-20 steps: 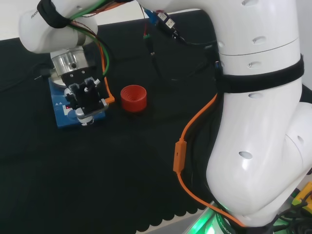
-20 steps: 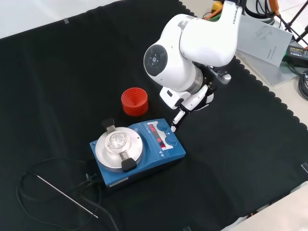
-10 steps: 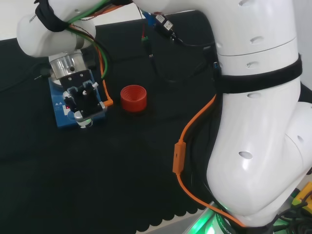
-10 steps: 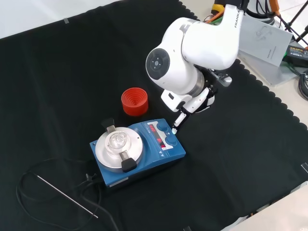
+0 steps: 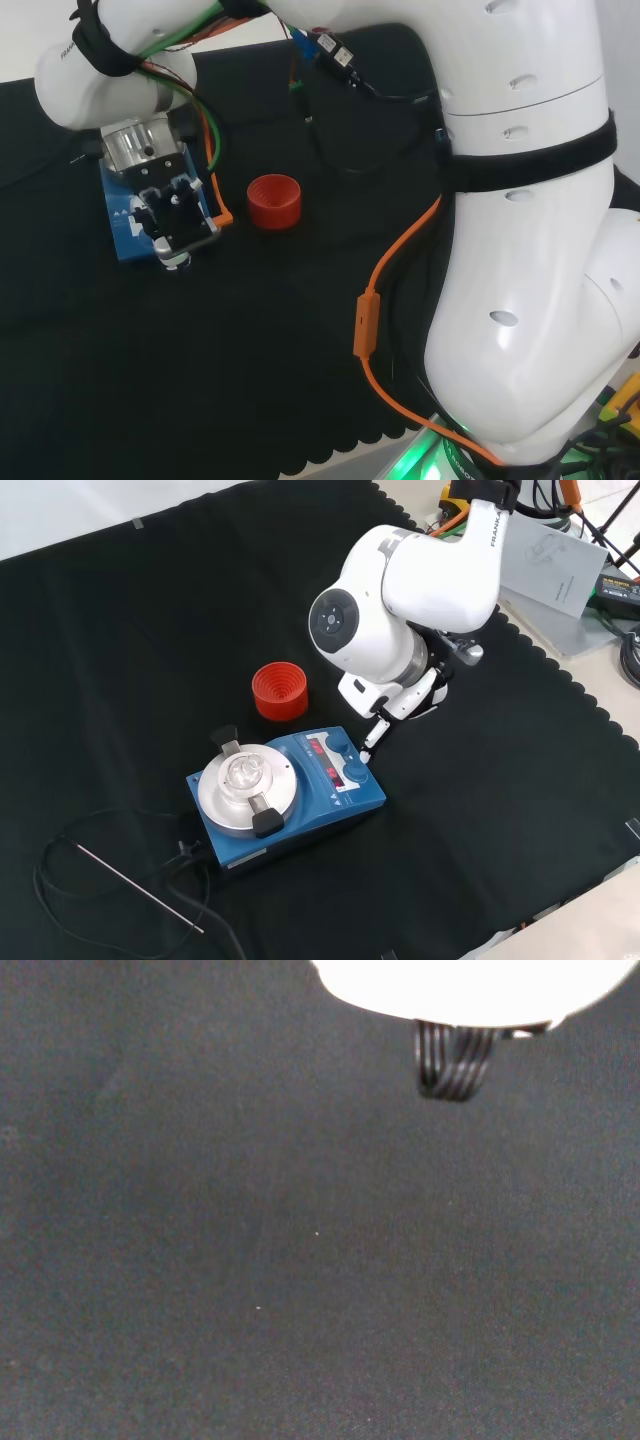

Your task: Turn on the heater.

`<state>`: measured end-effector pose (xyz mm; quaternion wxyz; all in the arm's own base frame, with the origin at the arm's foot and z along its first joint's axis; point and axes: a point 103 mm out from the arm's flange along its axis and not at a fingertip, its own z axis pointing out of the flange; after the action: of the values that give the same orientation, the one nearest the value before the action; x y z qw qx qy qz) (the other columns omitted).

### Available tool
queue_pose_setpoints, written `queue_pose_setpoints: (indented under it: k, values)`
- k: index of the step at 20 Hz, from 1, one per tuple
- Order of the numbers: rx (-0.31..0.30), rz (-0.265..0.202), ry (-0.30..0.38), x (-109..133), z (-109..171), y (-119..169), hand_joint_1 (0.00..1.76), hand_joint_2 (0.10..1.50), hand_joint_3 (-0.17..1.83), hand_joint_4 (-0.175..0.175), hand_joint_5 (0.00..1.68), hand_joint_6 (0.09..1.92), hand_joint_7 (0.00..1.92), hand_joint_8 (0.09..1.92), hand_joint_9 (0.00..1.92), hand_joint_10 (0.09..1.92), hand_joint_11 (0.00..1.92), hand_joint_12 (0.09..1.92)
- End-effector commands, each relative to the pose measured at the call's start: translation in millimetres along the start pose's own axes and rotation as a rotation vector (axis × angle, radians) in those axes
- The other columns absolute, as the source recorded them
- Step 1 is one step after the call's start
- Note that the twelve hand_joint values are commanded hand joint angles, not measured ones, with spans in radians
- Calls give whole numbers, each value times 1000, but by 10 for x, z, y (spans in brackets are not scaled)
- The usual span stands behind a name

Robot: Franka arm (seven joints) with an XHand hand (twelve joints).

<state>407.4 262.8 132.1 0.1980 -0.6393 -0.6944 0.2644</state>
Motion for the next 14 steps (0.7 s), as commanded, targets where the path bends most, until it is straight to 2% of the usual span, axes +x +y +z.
queue_pose_setpoints:
  k: [1,8,14]
  values:
    - [1,13,8,-43,73,50,1548,591,1111,-26,207,385,1526,1920,1565,1920,1446,1557]
    - [10,31,23,-57,126,132,1549,589,1111,-27,205,382,1527,1920,1565,1920,1447,1557]
    - [3,33,24,-39,3,90,1550,588,1112,-28,203,378,1530,1920,1566,1920,1448,1557]
